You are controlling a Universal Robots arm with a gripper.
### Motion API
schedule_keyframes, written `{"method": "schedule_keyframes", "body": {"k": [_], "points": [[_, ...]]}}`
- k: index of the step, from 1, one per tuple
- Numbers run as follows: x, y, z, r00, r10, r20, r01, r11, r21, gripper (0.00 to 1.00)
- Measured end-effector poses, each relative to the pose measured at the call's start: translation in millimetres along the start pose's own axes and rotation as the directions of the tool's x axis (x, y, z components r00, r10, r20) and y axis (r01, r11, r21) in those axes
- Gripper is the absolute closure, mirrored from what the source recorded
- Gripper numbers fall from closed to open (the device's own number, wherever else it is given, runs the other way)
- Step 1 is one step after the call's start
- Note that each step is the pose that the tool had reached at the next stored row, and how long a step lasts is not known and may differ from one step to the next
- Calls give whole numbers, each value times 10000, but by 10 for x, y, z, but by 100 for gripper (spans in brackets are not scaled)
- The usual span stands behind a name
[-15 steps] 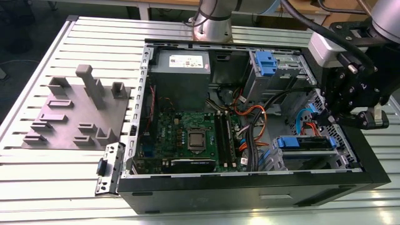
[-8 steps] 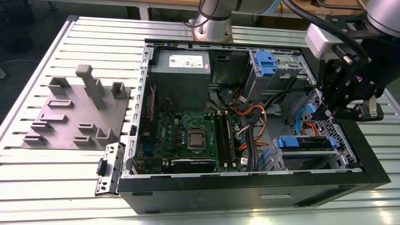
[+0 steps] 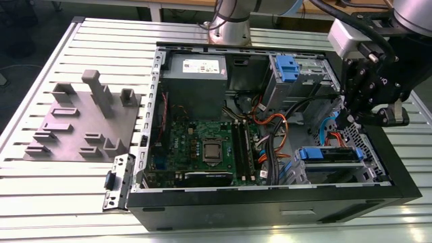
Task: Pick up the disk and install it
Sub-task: 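Insert the second disk wire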
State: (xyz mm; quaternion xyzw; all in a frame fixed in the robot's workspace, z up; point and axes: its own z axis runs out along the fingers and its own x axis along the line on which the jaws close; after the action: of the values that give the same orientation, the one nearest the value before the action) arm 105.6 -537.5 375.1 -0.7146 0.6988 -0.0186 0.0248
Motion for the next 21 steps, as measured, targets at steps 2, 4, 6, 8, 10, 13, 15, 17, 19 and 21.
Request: {"method": "schedule_keyframes", "body": {"k": [2, 4, 6, 8, 10, 13, 15, 17, 19, 21], "points": [[0, 0, 1, 10000, 1, -1, -1, 10000, -16, 89], [0, -2, 3, 10000, 1, 0, -1, 10000, -19, 89], [0, -5, 4, 10000, 0, 0, 0, 10000, -29, 89], [0, -9, 6, 10000, 0, 2, 0, 10000, -45, 89], [0, -9, 6, 10000, 2, 1, -2, 10000, -53, 82], [-3, -22, 10, 10000, 1, 3, -1, 9999, -110, 82], [-7, -34, 14, 10000, 1, 5, -1, 9998, -175, 82], [-9, -41, 21, 10000, 2, 6, -2, 9997, -235, 81], [-11, -44, 28, 10000, 3, 7, -2, 9996, -277, 75], [-12, -47, 32, 10000, 4, 11, -3, 9995, -307, 75]]}}
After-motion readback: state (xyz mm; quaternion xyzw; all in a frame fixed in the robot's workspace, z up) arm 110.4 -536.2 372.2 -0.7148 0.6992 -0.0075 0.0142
